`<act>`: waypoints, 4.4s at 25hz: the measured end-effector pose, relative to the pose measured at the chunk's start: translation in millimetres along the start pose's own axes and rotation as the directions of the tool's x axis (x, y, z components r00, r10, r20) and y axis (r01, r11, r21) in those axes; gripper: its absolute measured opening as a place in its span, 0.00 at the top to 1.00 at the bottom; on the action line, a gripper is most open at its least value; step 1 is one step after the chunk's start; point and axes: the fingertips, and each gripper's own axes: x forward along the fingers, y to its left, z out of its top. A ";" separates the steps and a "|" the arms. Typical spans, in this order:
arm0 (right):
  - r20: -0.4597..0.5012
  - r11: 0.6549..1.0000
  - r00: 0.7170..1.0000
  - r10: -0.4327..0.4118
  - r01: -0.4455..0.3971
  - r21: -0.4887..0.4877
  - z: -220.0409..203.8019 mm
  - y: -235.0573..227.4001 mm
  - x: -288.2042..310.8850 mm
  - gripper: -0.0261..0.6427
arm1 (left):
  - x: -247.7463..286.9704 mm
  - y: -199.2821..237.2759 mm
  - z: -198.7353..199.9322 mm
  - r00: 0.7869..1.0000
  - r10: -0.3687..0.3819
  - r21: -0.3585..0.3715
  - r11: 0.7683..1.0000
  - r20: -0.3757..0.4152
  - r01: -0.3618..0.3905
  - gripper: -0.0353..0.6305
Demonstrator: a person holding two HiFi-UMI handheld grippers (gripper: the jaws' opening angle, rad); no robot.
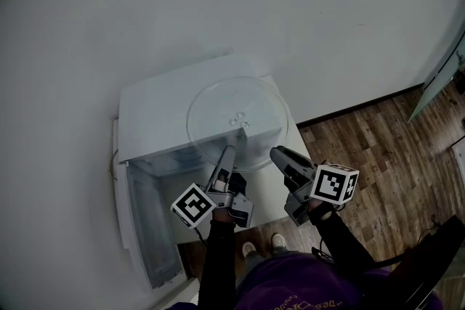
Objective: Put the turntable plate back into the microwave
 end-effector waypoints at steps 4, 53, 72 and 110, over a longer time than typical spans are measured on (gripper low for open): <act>-0.023 0.999 0.999 0.027 -0.028 -0.033 -8.4 15.4 -5.6 0.78 | -20.7 -7.6 -0.4 0.998 -0.024 -0.047 0.999 0.065 0.027 0.88; -0.607 0.891 0.793 0.042 -0.304 -0.336 -177.9 31.7 -21.6 0.67 | -217.2 63.2 -24.0 0.779 0.164 -0.191 0.980 0.606 -0.058 0.88; -0.530 0.966 0.844 0.083 -0.199 -0.166 -211.2 23.6 97.2 0.67 | -154.5 152.5 58.7 0.827 0.180 -0.240 0.969 0.533 -0.056 0.87; -0.363 0.980 0.932 0.018 -0.088 -0.177 -188.0 3.8 192.7 0.72 | -86.1 208.5 111.8 0.892 0.252 -0.333 0.935 0.377 -0.124 0.85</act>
